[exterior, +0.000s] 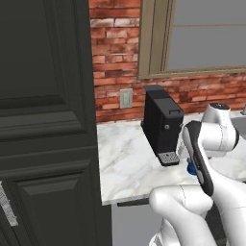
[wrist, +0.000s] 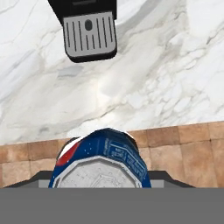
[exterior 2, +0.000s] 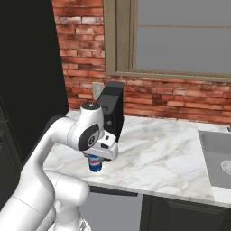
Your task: Four empty soda cans are scattered around the kitchen. Gather all the cans and cluster them next to the stove for recycling.
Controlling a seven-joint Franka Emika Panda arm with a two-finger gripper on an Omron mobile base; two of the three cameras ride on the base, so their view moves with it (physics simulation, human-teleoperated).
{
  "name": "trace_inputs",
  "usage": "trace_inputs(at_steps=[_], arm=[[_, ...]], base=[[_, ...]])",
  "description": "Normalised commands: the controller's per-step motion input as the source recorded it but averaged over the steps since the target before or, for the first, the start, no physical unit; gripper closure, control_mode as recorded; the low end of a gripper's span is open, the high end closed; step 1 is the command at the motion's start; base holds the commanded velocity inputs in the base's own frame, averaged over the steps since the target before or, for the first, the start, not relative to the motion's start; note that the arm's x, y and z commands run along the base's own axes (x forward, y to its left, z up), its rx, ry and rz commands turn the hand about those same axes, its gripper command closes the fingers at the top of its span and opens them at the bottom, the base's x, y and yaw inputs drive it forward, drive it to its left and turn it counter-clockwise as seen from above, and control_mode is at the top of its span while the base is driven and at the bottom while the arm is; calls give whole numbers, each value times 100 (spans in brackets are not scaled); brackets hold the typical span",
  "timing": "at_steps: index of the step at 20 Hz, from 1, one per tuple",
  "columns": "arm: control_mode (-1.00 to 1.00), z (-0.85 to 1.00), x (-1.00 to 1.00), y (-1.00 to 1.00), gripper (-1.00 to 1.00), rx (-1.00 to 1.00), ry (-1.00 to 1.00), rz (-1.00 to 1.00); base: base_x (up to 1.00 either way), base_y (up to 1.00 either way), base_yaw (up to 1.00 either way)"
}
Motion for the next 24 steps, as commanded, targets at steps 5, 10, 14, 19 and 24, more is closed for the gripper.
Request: trace_inputs(at_steps=[5, 10, 14, 19, 24], arm=[[-100, 1, -9, 0, 100, 0, 0, 0], [-100, 1, -19, 0, 100, 0, 0, 0], [100, 0, 0, 0, 100, 0, 0, 0], [100, 0, 0, 0, 100, 0, 0, 0], [100, 0, 0, 0, 100, 0, 0, 0]], base=[[0, 0, 0], [0, 0, 0], [-37, -18, -3], [-39, -68, -29], [-9, -54, -51]])
